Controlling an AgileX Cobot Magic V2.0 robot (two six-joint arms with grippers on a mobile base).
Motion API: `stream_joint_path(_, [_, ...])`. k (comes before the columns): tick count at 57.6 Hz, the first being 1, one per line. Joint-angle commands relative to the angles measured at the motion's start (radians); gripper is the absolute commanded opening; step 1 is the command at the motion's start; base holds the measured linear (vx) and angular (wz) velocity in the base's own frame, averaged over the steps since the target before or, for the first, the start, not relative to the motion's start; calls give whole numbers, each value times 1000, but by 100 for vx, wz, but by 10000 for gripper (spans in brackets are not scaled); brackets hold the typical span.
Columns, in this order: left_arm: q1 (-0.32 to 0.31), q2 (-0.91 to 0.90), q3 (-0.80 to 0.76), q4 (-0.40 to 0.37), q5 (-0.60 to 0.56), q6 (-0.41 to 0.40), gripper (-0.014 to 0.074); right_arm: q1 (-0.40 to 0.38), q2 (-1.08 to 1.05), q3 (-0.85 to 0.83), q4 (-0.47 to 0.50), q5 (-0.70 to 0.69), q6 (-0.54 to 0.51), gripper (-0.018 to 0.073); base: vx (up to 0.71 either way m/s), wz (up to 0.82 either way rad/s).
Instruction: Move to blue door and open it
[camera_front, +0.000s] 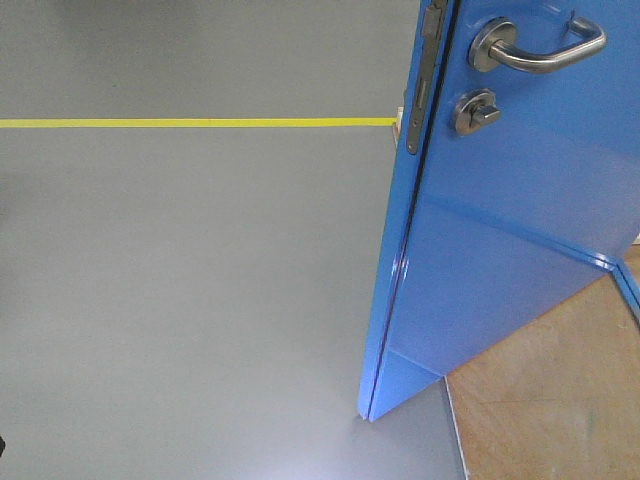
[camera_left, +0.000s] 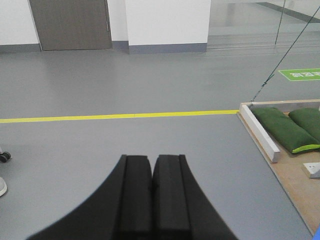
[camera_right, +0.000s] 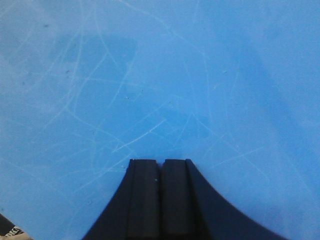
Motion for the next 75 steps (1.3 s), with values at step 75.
stream_joint_path(75, [-6, -12, -26, -7, -83, -4, 73, 1, -30, -29, 20, -68, -7, 12, 2, 0])
